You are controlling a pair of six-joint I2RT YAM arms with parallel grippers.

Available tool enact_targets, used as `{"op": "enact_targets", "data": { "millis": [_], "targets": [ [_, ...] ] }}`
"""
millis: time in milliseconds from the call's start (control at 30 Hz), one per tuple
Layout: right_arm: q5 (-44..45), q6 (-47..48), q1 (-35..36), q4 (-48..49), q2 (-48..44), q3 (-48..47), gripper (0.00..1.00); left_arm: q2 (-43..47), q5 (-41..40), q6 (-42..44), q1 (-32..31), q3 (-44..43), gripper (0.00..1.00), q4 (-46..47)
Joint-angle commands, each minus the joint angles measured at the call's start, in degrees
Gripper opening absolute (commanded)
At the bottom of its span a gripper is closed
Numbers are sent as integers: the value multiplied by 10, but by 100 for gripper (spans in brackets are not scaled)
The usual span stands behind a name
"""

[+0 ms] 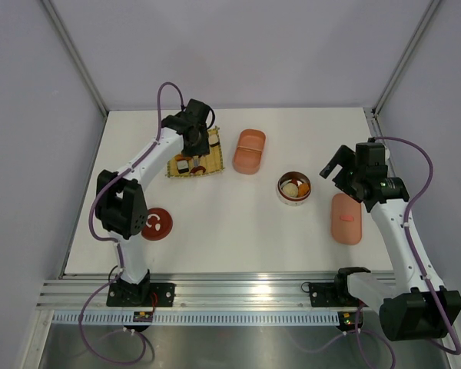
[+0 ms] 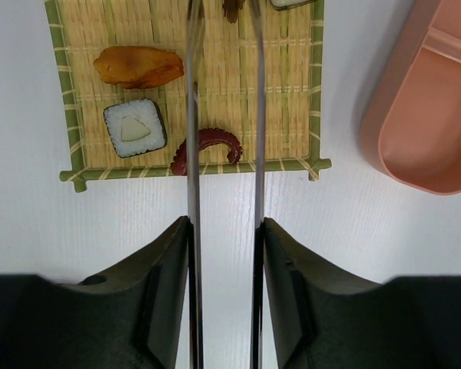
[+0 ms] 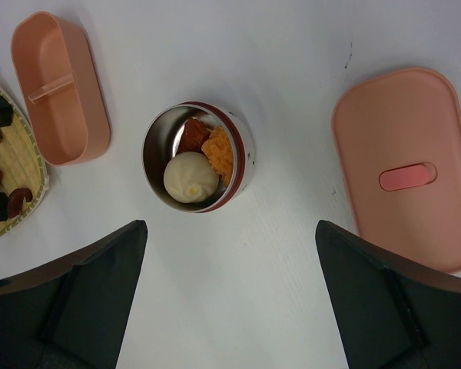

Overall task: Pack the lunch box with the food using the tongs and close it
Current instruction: Pick up the fake food from the plate.

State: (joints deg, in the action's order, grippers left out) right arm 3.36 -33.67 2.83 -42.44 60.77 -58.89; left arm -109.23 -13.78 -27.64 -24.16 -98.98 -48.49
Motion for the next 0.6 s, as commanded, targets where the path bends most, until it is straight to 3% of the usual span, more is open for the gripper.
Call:
{"op": "enact_targets", "data": {
  "millis": [0,567],
  "targets": [
    [-6,4,-3,10,-18,-3,99,17,-13,7,3,-26,46,18],
    [-2,9,-3,13,-7,-3,100,-65,-3,29,18,-68,44,22]
  ]
}}
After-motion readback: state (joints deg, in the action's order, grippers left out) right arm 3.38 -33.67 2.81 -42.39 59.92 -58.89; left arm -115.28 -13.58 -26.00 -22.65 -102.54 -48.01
